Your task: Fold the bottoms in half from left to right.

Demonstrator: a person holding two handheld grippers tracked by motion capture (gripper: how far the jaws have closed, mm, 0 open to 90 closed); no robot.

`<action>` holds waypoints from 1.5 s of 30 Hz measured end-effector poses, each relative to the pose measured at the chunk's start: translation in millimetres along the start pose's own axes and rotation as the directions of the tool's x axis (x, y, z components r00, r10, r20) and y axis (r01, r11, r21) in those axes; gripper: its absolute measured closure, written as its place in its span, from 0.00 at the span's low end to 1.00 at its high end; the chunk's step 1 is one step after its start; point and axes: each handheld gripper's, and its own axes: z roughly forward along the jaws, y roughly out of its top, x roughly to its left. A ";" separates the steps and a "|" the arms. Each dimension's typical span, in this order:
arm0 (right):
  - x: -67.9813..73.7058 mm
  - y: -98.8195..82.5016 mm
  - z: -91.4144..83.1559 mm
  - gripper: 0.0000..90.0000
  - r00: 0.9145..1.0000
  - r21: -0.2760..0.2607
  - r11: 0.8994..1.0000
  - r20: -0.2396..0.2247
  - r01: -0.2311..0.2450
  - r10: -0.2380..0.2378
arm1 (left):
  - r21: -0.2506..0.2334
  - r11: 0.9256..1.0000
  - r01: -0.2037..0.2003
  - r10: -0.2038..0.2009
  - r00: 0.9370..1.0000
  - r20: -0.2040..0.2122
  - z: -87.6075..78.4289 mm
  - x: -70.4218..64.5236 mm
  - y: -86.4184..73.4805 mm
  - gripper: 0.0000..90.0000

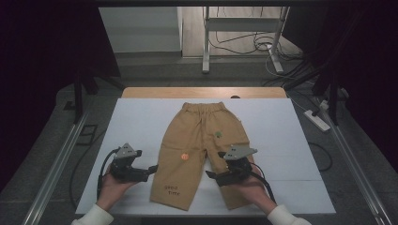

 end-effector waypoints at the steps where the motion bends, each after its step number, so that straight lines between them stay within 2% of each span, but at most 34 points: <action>1: 1.6 1.7 3.3 0.18 1.000 0.001 1.000 -0.005 0.003 -0.003 | 0.000 1.000 0.000 0.000 1.000 -0.001 0.0 0.0 0.0 0.09; 6: 10.5 9.0 17.9 0.18 0.999 0.013 1.000 -0.034 0.026 -0.026 | 0.000 1.000 0.003 -0.003 1.000 -0.006 0.2 0.4 -0.5 0.09; 16: 22.4 17.9 37.3 0.18 0.997 0.018 0.999 -0.076 0.036 -0.035 | 0.003 1.000 0.005 -0.005 1.000 -0.005 0.1 0.7 -0.3 0.10; 31: 39.5 25.4 58.2 0.18 0.991 0.025 0.999 -0.125 0.048 -0.045 | -0.011 1.000 0.007 -0.007 1.000 0.010 -1.0 0.4 1.4 0.10; 36: 49.5 30.4 64.7 0.18 0.988 0.026 0.997 -0.142 0.071 -0.067 | -0.011 1.000 0.007 -0.007 1.000 0.013 -0.7 0.7 1.8 0.10; 45: 56.3 30.0 73.0 0.18 0.985 0.039 0.997 -0.160 0.073 -0.066 | -0.011 1.000 0.009 -0.009 1.000 0.011 -0.7 1.7 2.0 0.10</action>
